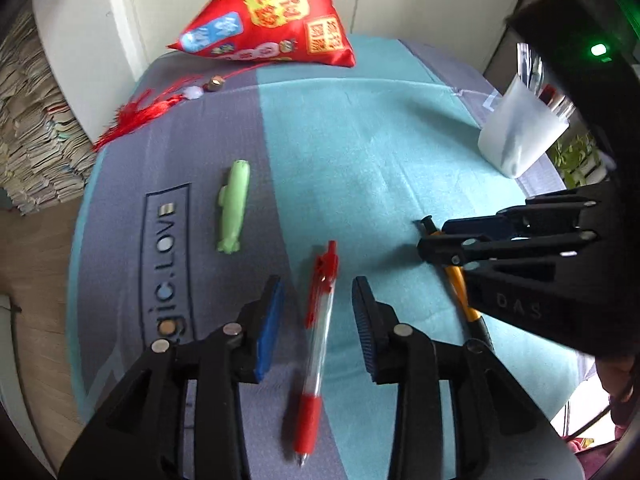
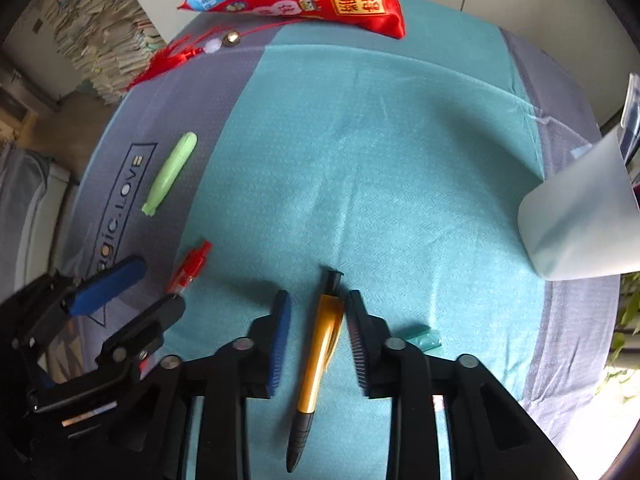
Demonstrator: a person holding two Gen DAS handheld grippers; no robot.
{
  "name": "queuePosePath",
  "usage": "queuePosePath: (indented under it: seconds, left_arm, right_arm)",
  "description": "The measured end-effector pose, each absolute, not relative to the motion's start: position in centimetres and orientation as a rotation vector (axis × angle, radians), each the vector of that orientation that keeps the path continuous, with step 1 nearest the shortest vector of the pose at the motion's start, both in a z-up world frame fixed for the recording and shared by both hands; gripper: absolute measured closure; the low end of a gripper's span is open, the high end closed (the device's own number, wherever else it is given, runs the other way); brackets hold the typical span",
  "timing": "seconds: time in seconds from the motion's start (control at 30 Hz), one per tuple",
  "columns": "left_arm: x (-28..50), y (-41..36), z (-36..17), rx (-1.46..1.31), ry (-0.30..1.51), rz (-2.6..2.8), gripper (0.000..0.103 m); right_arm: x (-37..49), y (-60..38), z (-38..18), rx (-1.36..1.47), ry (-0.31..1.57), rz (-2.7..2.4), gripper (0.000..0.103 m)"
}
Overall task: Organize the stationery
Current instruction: 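Lift the yellow pen with the right tool while the left tool lifts the red pen, then carry the yellow pen into the frosted cup and open the right tool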
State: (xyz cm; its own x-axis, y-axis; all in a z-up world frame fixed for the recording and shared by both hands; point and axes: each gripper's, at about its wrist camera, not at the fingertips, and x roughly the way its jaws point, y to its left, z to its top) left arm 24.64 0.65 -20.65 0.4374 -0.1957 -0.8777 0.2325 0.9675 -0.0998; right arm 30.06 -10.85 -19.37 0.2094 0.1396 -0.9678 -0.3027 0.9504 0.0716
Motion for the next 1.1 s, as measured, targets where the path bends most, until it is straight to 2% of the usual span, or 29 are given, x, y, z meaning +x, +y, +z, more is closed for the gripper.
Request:
queuePosePath:
  seconds: [0.03,0.23,0.27,0.3,0.43,0.83,1.1]
  left_arm:
    - [25.1,0.4,-21.0,0.046,1.098,-0.266,0.07]
    - [26.4,-0.8,-21.5,0.108,1.084,-0.285,0.072]
    - [26.6,-0.8,-21.5,0.111,1.076,-0.283,0.086]
    - [26.7,-0.6,-21.5,0.114,1.074,-0.278,0.091]
    - [26.7,0.4,-20.8,0.028,1.084,-0.297,0.092]
    - [21.9,1.2,-12.5,-0.015,0.867,-0.298,0.092]
    - [21.0,0.0,-8.7,-0.008,0.761,-0.323,0.092]
  right_arm:
    - [30.0,-10.9,-19.2,-0.15,1.31,0.305,0.088]
    - [29.9,-12.4,-17.9,-0.063,1.28,0.335,0.088]
    - [29.8,-12.7,-17.5,-0.048,1.269,0.335,0.088]
    - [29.6,-13.0,-17.2,-0.035,1.258,0.337,0.088]
    - [28.4,-14.7,-15.2,0.009,1.195,0.343,0.089]
    - [24.7,-19.0,-8.3,0.075,0.956,0.307,0.089]
    - [25.6,-23.8,-2.8,0.123,0.787,0.154,0.089]
